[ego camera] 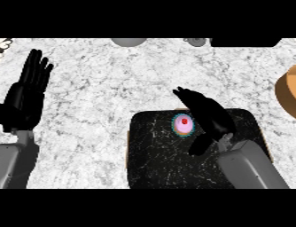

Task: Pick the cupcake from the tray and place it in the pot

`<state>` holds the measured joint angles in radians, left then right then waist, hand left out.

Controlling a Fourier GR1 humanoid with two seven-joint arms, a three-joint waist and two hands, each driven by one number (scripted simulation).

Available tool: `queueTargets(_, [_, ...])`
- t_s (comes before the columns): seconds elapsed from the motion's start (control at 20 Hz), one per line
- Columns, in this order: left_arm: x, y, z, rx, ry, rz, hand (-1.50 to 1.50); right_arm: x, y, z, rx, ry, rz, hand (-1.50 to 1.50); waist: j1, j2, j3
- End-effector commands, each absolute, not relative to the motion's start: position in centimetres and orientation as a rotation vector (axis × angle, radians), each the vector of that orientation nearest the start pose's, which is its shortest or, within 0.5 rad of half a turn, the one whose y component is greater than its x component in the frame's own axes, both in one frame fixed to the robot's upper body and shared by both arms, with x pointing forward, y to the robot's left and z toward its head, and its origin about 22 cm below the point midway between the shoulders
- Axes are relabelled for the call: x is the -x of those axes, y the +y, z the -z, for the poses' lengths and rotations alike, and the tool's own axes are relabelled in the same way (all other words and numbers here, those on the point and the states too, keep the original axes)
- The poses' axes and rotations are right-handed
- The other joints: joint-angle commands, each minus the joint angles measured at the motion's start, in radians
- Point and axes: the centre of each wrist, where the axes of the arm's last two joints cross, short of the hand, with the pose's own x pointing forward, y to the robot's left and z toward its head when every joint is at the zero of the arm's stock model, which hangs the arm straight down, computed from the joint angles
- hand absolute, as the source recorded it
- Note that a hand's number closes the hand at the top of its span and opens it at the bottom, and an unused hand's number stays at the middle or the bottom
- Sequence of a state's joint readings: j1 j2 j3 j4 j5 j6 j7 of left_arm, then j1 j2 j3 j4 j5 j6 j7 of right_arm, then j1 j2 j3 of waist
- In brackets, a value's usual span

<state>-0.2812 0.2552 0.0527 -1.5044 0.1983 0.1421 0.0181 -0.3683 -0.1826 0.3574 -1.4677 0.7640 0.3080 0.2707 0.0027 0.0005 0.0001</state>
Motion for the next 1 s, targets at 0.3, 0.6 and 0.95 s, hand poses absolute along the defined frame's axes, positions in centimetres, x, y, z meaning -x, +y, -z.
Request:
queueTargets(0.3, [-30.0,27.6,-8.4,-0.096,-1.762,-0.024,0.00,-33.1,-15.0,-3.3,0.427,-1.370,-1.294,-1.50,0.004,0.001,0.000])
queueTargets(0.6, [-30.9,27.4,-7.5,-0.110,-1.756,-0.027,0.00,-30.9,-10.1,-1.9,0.434,-1.506,-1.425,1.50,0.001,0.002,0.000])
queueTargets(0.95, [-30.9,26.6,-7.3,-0.109,-1.757,-0.040,0.00,-31.1,-10.9,-2.1,0.480,-1.517,-1.424,1.50,-0.003,0.001,0.000])
